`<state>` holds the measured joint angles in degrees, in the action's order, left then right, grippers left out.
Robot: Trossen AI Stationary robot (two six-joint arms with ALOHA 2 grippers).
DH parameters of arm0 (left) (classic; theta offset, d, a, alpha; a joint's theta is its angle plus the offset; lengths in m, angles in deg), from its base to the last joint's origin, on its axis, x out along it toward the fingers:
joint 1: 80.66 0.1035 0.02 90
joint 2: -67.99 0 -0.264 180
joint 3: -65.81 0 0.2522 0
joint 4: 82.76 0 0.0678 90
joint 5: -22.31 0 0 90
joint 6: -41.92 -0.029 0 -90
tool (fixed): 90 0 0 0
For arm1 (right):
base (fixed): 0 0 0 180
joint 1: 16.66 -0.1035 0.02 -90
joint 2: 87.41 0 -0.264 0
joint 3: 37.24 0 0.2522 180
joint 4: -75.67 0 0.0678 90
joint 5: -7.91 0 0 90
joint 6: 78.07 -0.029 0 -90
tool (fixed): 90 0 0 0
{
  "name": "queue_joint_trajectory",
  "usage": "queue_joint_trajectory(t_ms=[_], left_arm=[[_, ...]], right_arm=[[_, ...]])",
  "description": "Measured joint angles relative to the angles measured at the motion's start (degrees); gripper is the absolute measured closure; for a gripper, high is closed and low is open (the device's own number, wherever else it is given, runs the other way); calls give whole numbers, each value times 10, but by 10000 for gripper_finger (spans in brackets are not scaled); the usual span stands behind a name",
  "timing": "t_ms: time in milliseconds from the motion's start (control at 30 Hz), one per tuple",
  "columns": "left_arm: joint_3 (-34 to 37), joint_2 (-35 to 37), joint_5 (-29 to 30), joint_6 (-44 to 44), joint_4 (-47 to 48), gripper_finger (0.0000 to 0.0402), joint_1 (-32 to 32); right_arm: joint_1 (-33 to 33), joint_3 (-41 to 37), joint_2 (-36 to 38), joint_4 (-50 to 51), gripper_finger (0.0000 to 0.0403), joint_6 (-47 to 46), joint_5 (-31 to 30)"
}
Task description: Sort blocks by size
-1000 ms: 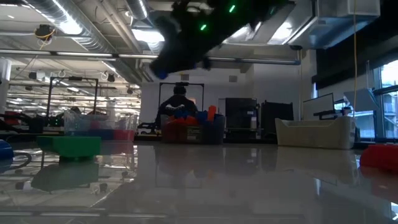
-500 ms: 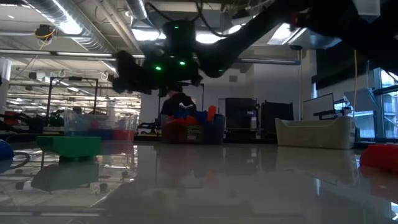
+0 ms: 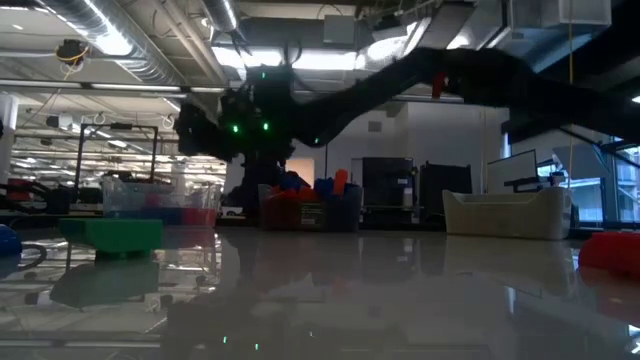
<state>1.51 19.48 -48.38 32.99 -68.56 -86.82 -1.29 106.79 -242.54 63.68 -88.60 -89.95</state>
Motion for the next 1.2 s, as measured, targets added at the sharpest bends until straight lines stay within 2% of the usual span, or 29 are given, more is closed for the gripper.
queue_joint_trajectory(t_ms=[167,467,533,733,867,1033,1200], left_arm=[[0,-8,0,0,1,205,0],[0,-13,0,0,1,205,0],[0,-13,0,0,1,205,0],[0,-13,2,0,1,205,0],[0,-13,8,2,1,205,0],[0,-11,8,14,2,205,0],[0,0,8,10,2,205,0]], right_arm=[[15,39,-34,2,261,-2,-6],[19,44,-43,-3,256,-12,-2],[19,44,-43,-2,243,-11,-1],[20,44,-43,13,170,-10,-1],[19,44,-41,8,140,-10,-1],[19,43,-12,33,134,-8,0],[20,44,52,93,145,45,0]])
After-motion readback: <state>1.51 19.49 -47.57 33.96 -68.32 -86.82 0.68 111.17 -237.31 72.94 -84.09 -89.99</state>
